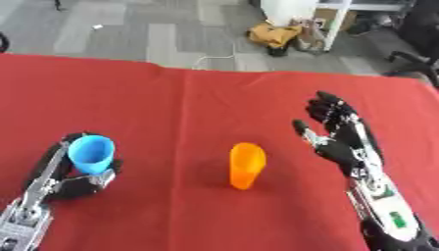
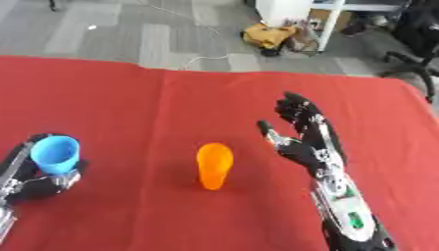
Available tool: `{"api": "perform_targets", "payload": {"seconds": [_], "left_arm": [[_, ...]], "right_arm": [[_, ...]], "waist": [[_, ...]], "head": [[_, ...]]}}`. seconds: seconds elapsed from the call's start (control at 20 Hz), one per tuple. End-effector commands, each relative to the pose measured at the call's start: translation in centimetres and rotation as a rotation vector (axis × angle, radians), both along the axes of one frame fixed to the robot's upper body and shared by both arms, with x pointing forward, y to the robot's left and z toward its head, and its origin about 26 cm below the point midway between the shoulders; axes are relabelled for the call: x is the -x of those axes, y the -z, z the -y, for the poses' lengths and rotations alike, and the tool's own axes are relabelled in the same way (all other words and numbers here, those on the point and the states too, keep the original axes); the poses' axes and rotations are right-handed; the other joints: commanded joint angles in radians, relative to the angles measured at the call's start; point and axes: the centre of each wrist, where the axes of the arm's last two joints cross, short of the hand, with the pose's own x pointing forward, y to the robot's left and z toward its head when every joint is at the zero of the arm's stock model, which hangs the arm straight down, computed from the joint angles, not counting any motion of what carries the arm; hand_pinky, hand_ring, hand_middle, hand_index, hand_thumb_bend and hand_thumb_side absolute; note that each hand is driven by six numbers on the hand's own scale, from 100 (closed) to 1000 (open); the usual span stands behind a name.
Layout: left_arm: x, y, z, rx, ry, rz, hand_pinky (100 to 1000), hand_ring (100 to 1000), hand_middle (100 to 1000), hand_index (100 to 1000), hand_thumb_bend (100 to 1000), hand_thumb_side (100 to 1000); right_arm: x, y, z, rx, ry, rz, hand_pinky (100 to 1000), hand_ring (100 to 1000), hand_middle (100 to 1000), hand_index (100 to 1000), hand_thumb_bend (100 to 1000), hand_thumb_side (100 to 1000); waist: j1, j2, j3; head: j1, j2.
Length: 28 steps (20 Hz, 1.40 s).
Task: Pour the contents of one cup into another cup.
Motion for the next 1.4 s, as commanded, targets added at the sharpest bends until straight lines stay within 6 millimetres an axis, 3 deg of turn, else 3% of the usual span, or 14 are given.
{"api": "perform_targets", "payload": {"seconds": [0.05,0.45,1.4], "left_arm": [[0.0,-2.5,-0.3,0.036,0.004,0.061,359,484,452,606,178,100],[0.9,-4.7,0.2,0.083,0.052,0.084,381,492,457,613,175,100],[1.5,-6.0,0.8,0.106,0.094,0.108,413,501,463,622,185,100]], "right_arm": [[-0.1,-0.2,0.9,0.078,-0.013,0.003,873,782,710,867,501,100],[0.3,1.0,1.1,0.216,-0.091,-0.016,902,804,742,902,630,100],[0.3,3.3,-0.8,0.326,-0.243,-0.091,904,805,738,903,622,100]], "waist": [[0.004,-0.013,0.002],[0.004,-0.013,0.006],[0.006,-0.013,0.022]], "head": [[-0.005,-0.011],[-0.008,-0.01],[-0.015,-0.009]]}}
